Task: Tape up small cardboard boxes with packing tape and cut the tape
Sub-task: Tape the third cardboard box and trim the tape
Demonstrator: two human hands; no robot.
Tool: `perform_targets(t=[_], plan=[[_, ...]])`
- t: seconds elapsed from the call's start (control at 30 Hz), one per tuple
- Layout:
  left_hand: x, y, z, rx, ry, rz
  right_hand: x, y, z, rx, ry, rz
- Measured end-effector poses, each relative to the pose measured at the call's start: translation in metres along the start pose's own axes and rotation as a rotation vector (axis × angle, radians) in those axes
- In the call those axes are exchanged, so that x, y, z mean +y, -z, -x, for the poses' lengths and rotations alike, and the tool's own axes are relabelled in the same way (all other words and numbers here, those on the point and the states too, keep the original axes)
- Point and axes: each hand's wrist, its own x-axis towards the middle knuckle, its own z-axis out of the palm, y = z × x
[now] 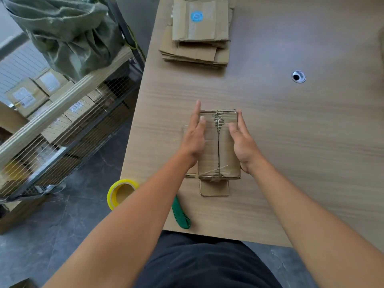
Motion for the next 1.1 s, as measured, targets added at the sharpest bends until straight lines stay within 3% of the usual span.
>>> perform_targets(t=[0.1,0.2,0.27,0.37,0.43,0.5,0.6,0.67,0.8,0.97,1.1], plan=[[0.000,-0.001,-0.011,0.100,0.089,-0.025,-0.011,0.005,-0.001,0.046,-0.055,0.036],[0.009,0.007,-0.038,0.182,0.049,-0.244,-0.019,0.012,0.027,0.484,0.106,0.238],[0.013,0.004,-0.049,0.340,0.023,-0.283,-0.007,0.003,0.063,0.719,0.189,0.249],[0.014,-0.025,-0.040,0.497,0.020,-0.279,0.011,-0.015,0.073,0.671,0.075,0.193],[0.008,-0.034,-0.029,0.442,0.047,-0.352,0.010,-0.010,0.051,0.747,0.004,0.103],[0.008,-0.024,-0.028,0.329,-0.035,-0.481,0.008,0.014,0.030,0.824,-0.028,-0.012],[0.014,-0.014,-0.049,0.115,-0.177,-0.507,0.024,0.056,0.016,0.591,-0.037,-0.204],[0.018,-0.023,-0.065,-0.027,-0.099,-0.408,0.029,0.066,0.012,0.451,-0.064,-0.255],[0.016,-0.031,-0.079,-0.182,0.145,-0.369,0.027,0.060,0.008,0.572,-0.052,-0.231],[0.022,-0.025,-0.081,-0.288,0.498,-0.019,0.019,0.061,0.009,0.534,-0.110,-0.282],[0.041,-0.029,-0.065,-0.275,0.515,-0.073,-0.004,0.070,0.014,0.426,-0.428,-0.228]])
